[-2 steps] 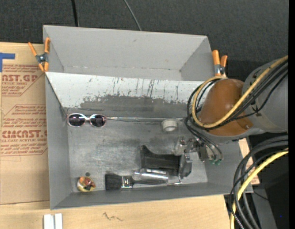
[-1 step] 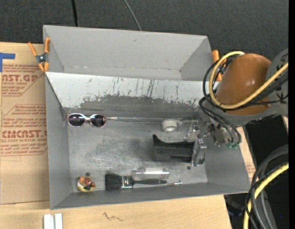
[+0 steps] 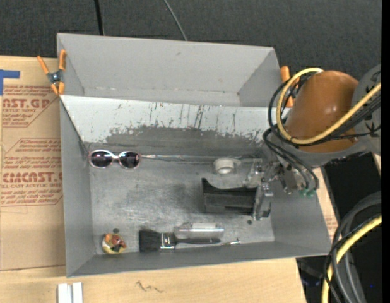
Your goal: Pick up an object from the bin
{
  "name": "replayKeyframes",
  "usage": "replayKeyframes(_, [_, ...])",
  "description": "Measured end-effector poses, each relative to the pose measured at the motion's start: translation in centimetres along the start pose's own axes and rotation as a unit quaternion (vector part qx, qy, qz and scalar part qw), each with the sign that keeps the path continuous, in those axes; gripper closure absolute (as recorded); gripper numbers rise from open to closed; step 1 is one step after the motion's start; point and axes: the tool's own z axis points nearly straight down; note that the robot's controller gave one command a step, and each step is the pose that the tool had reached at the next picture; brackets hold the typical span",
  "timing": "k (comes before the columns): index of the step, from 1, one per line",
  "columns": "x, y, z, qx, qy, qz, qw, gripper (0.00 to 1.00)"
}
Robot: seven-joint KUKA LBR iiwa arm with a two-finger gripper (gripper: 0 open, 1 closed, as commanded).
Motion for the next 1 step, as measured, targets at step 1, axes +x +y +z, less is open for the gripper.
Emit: replayKeyframes(1, [0.70, 0.92, -2.30, 0.000, 0.0015, 0.002, 1.0000, 1.00])
